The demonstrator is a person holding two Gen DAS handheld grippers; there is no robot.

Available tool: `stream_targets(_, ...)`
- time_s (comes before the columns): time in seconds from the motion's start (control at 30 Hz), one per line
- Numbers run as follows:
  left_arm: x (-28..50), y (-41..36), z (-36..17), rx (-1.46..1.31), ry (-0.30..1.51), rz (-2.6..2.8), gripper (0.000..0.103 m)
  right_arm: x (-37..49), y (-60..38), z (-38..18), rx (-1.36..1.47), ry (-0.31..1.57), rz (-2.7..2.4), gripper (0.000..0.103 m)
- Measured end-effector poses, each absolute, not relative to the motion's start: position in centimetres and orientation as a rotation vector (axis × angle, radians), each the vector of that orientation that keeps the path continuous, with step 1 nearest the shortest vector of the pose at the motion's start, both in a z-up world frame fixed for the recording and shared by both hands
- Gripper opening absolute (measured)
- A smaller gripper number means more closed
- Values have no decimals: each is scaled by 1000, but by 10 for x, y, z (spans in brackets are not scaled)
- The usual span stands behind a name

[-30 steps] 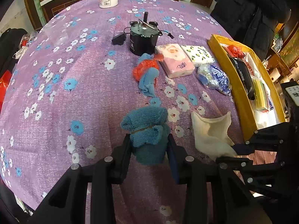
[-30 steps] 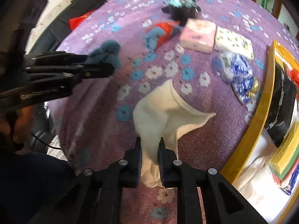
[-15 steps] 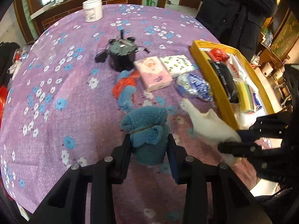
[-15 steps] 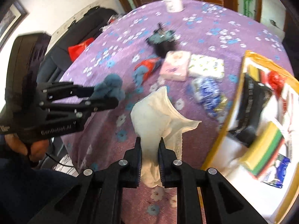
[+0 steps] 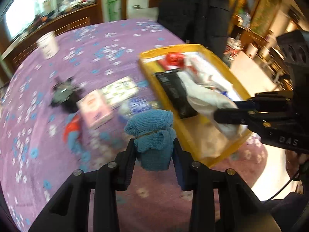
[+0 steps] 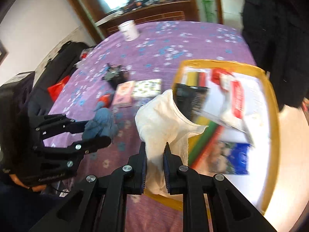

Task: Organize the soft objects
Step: 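Carry the glove and white cloth over the tray and open the right gripper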

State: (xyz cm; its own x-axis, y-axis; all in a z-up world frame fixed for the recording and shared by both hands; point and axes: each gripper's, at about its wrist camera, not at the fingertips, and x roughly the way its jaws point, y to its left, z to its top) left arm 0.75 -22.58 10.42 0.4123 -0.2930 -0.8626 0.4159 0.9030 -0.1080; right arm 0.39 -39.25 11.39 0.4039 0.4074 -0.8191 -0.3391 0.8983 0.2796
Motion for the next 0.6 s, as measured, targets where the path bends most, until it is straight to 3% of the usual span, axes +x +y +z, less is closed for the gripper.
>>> stream_targets(0.6, 19, -347, 72, 274, 1080, -605, 35, 1, -474, 66, 145, 1156, 233, 17)
